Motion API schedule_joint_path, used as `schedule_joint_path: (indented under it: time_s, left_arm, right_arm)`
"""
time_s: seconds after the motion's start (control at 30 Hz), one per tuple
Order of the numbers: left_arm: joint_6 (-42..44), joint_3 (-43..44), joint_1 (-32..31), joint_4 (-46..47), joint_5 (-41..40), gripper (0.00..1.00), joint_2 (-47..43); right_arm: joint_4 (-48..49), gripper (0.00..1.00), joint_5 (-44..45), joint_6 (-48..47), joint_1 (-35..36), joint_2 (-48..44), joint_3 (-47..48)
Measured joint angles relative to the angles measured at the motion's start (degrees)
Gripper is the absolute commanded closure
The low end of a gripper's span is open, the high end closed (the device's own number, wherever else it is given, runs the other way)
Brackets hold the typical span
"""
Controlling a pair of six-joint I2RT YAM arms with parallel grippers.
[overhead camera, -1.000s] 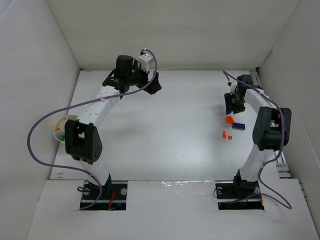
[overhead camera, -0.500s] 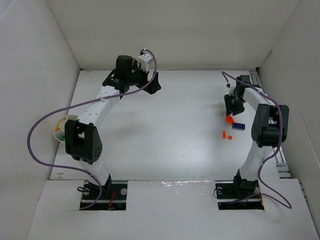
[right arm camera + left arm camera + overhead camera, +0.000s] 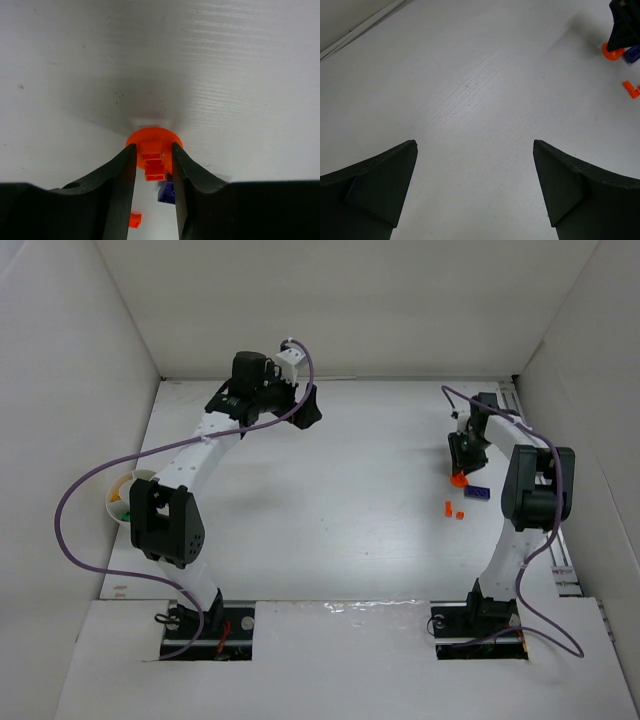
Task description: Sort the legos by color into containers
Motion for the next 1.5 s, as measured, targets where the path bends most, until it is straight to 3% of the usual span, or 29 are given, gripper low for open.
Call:
schedule_joint_path:
  time_s: [0.17,0.33,0.47,0.8,0.97,1.23,1.5]
  left_arm:
    - [0.00,-0.66,0.00,0.26,-0.17,0.00,0.00]
    - [0.00,-1.84,0.00,0.44,-0.28,0.00,0.09]
    - [0.00,-2.80,0.00,0.87,-0.68,0.00,0.09]
    - [-1.86,-4.61,0.00,2.86,-0.50,0.00,0.07]
    - [-4.70,-6.23,0.59,5.95,5.07,0.00,0.07]
    - [-15.87,-12.41,2.82,19.19,13.81,0.00,-0.02]
    - [-24.94,-13.68,0.79,28.87,14.58,0.15,-0.04]
  right_arm:
    - [-0.04,0.70,0.00,-0.26,-0.02,0.15,0.22]
    - [-0.33,0.87,0.02,-0.57,0.00,0.44,0.76]
    - [-1.09,0.94,-0.13,-0.61,0.00,0.74,1.40]
    - [-6.54,0.97,-6.75,4.09,0.92,0.76,9.22]
    - [-7.91,0.97,-12.39,10.93,3.63,0.76,16.04]
    - [-5.62,0.98,-24.22,27.52,9.46,1.38,23.34]
    - [2.23,0.98,-37.46,47.52,10.54,4.24,25.64]
